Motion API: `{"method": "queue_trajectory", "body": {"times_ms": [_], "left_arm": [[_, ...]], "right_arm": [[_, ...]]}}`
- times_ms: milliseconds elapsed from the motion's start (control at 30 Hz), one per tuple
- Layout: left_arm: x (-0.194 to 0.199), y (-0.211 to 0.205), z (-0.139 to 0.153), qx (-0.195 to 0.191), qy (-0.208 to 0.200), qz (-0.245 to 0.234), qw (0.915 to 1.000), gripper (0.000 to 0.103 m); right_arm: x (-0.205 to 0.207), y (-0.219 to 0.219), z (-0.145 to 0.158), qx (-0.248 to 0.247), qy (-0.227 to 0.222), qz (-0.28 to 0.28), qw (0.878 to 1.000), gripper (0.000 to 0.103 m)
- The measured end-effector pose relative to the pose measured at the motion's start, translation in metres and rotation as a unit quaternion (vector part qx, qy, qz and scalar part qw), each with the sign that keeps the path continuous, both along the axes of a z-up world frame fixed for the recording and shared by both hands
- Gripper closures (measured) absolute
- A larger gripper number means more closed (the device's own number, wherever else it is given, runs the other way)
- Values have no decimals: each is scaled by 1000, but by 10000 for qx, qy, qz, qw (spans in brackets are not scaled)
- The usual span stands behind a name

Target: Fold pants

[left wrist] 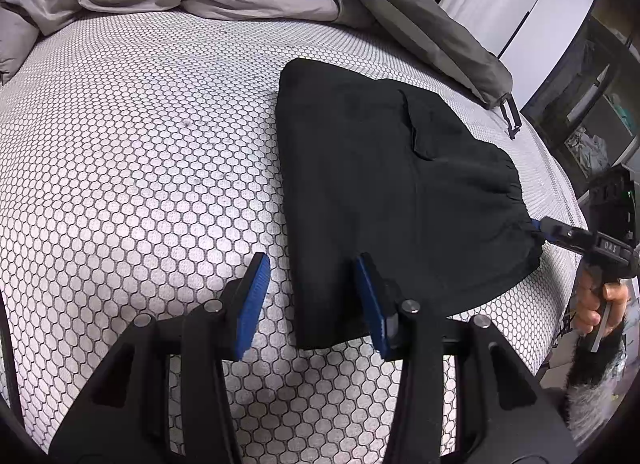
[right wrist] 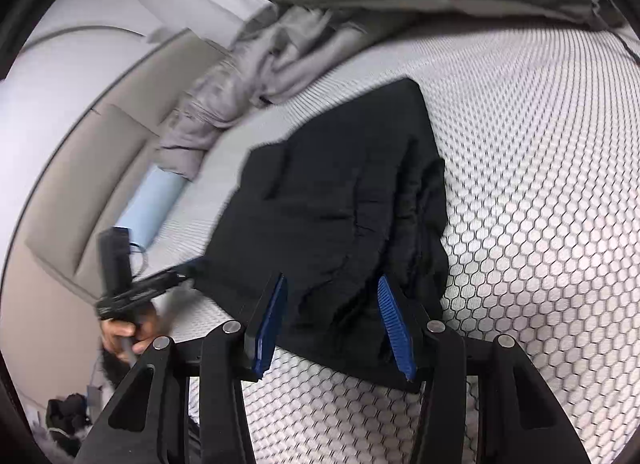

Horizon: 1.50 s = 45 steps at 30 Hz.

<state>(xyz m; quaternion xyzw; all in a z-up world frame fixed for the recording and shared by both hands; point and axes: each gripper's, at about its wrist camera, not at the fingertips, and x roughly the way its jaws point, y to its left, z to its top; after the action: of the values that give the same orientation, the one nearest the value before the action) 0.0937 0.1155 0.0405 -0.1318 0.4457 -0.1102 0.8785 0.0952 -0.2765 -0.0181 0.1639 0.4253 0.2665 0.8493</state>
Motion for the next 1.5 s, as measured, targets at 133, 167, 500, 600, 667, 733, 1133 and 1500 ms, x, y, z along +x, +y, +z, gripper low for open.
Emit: {"method": "queue_trajectory", "body": {"times_ms": [133,167,500,600,667,733,1133,1500], "left_arm": [[6,-6,-2,41,0,-37,10000,63],[7,-7,-3,54,2,-38,10000,63],[13,-6,-6,45,46,-53,10000,60],[12,-6,-6,65,34,-110,9999,57],[12,-8,-7,125,42,-137,9998,56],[13,-9,-6,146,48,-125,9998,56],[16,-8,-6,-297,76,-288,9991,65],[28,-23,3,367,-124,353,9986,65]], "right_arm": [[-10,11,16,213,-306,107,9992,60],[-12,13,19,260,-373,173,9988,61],[-14,28,11,-550,-493,65,9972,99],[-31,22,25,-707,-731,160,9947,99],[-26,25,8,-1423,-551,-8,9883,99],[-14,27,-14,-1526,-248,-30,9880,99],[0,-26,-24,-166,282,-316,9990,57],[20,-16,-15,-558,-40,-863,9947,65]]}}
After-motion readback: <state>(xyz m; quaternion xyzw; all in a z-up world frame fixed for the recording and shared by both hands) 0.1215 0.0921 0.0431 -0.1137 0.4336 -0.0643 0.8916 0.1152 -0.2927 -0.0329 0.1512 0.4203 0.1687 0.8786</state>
